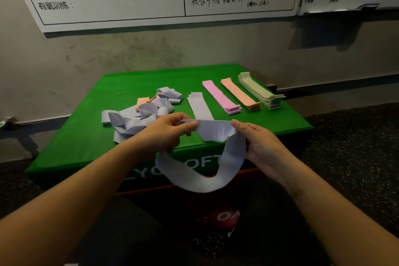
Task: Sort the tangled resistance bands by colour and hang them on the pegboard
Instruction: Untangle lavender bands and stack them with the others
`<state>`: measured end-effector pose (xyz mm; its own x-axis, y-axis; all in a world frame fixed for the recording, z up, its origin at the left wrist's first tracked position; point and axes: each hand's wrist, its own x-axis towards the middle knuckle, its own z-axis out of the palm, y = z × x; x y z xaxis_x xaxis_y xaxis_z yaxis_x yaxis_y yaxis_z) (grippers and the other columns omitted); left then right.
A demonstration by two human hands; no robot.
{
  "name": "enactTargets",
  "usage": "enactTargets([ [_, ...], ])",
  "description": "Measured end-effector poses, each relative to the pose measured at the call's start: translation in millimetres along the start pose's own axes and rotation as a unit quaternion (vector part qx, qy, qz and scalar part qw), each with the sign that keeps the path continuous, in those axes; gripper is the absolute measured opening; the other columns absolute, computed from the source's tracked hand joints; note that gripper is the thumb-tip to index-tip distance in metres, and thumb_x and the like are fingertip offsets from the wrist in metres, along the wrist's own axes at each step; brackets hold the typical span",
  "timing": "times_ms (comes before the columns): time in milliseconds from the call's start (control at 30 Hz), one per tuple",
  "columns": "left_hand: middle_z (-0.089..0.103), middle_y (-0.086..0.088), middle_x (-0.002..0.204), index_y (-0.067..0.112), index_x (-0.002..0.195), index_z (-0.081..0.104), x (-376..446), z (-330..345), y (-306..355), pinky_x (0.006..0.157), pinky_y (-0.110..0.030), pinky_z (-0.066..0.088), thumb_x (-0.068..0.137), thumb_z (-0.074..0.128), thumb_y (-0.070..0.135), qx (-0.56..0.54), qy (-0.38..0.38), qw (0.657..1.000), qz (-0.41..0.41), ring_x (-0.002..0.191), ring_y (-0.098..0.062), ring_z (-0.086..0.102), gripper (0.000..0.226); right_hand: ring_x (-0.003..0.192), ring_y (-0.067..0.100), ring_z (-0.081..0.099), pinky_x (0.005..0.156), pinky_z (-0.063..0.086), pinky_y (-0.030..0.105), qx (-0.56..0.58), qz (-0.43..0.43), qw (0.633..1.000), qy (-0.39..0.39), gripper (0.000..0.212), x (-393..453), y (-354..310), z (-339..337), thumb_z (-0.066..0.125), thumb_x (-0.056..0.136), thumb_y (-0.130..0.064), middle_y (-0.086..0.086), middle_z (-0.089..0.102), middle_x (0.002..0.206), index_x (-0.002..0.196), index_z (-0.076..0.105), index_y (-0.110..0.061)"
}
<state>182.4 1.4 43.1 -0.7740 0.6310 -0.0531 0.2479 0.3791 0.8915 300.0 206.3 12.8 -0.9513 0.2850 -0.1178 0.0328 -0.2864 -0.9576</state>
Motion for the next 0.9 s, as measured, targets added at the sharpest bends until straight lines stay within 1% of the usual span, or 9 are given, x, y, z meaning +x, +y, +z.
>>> enactTargets([
  [133, 0.074, 0.004, 0.080, 0.016, 0.085, 0.075, 5.5, 4.6, -8.7, 0.079, -0.036, 0.050, 0.092, 0.057, 0.049, -0.064, 0.049, 0.996, -0.042, 0.080, -0.018, 0.064, 0.039, 0.077, 0.019, 0.064, 0.070, 0.055, 0.034, 0.073, -0.003, 0.994, -0.083, 0.018, -3.8, -0.5, -1.7, 0.070, 0.078, -0.023, 0.007, 0.065, 0.083, 0.088, 0.061, -0.012],
  [200, 0.074, -0.007, 0.089, 0.011, 0.082, 0.076, 8.2, 7.7, -10.4, 0.091, -0.041, 0.049, 0.091, 0.059, 0.048, -0.120, 0.045, 0.990, -0.062, 0.089, -0.024, 0.064, 0.041, 0.085, 0.021, 0.066, 0.073, 0.057, 0.034, 0.098, -0.002, 0.988, -0.119, 0.015, -6.2, -3.0, -4.8, 0.065, 0.083, -0.017, 0.009, 0.069, 0.091, 0.096, 0.062, -0.010],
  [300, 0.072, 0.000, 0.077, 0.012, 0.081, 0.069, 12.0, 11.2, -9.2, 0.084, -0.037, 0.049, 0.098, 0.053, 0.042, -0.160, 0.063, 0.982, -0.074, 0.086, -0.019, 0.064, 0.038, 0.102, 0.025, 0.064, 0.081, 0.057, 0.037, 0.077, 0.005, 0.989, -0.127, 0.035, -7.9, -3.2, -6.3, 0.063, 0.085, -0.013, 0.013, 0.067, 0.111, 0.119, 0.060, -0.005],
  [400, 0.065, -0.004, 0.071, 0.011, 0.082, 0.062, 17.0, 12.7, -9.7, 0.074, -0.033, 0.044, 0.100, 0.050, 0.041, -0.197, 0.076, 0.974, -0.076, 0.075, -0.017, 0.058, 0.037, 0.096, 0.020, 0.069, 0.067, 0.057, 0.031, 0.045, 0.002, 0.996, -0.071, 0.045, -7.1, -0.8, -2.7, 0.066, 0.084, -0.007, 0.011, 0.072, 0.108, 0.125, 0.050, -0.010],
  [467, 0.059, -0.006, 0.071, 0.009, 0.087, 0.060, 19.1, 14.8, -10.7, 0.065, -0.030, 0.041, 0.100, 0.053, 0.037, -0.254, 0.091, 0.960, -0.075, 0.067, -0.016, 0.052, 0.032, 0.099, 0.025, 0.070, 0.071, 0.057, 0.035, 0.026, -0.001, 0.998, -0.057, 0.056, -6.3, 0.4, -2.0, 0.072, 0.079, -0.008, 0.014, 0.072, 0.110, 0.128, 0.049, -0.020],
  [567, 0.050, -0.003, 0.070, 0.010, 0.094, 0.059, 19.9, 16.2, -14.1, 0.062, -0.028, 0.037, 0.099, 0.056, 0.036, -0.279, 0.098, 0.952, -0.082, 0.065, -0.014, 0.045, 0.026, 0.107, 0.033, 0.067, 0.091, 0.055, 0.051, -0.067, -0.033, 0.996, -0.051, 0.033, -10.1, -3.6, 2.0, 0.073, 0.080, -0.016, 0.009, 0.074, 0.105, 0.112, 0.070, -0.025],
  [633, 0.042, 0.001, 0.065, 0.012, 0.087, 0.057, 18.8, 16.3, -19.2, 0.062, -0.029, 0.035, 0.099, 0.054, 0.038, -0.228, 0.088, 0.966, -0.079, 0.062, -0.014, 0.039, 0.029, 0.103, 0.029, 0.067, 0.092, 0.053, 0.049, -0.095, -0.062, 0.993, -0.032, 0.013, -12.4, -7.1, 5.8, 0.070, 0.086, -0.012, 0.005, 0.075, 0.098, 0.093, 0.076, -0.021],
  [733, 0.041, 0.002, 0.063, 0.011, 0.089, 0.057, 15.2, 18.7, -22.8, 0.059, -0.028, 0.035, 0.098, 0.056, 0.041, -0.156, 0.069, 0.983, -0.067, 0.061, -0.014, 0.039, 0.030, 0.094, 0.021, 0.065, 0.092, 0.053, 0.047, -0.107, -0.093, 0.989, -0.038, 0.011, -14.3, -15.1, 11.4, 0.071, 0.084, -0.009, 0.003, 0.072, 0.089, 0.084, 0.074, -0.019],
  [900, 0.064, -0.009, 0.085, 0.015, 0.096, 0.063, 8.2, 24.9, -24.0, 0.061, -0.026, 0.045, 0.092, 0.068, 0.028, -0.110, 0.066, 0.991, -0.036, 0.069, -0.015, 0.057, 0.014, 0.096, 0.021, 0.065, 0.088, 0.053, 0.037, -0.136, -0.162, 0.977, -0.024, 0.010, -8.2, -27.9, 20.2, 0.075, 0.082, -0.012, 0.000, 0.073, 0.093, 0.081, 0.072, -0.021],
])
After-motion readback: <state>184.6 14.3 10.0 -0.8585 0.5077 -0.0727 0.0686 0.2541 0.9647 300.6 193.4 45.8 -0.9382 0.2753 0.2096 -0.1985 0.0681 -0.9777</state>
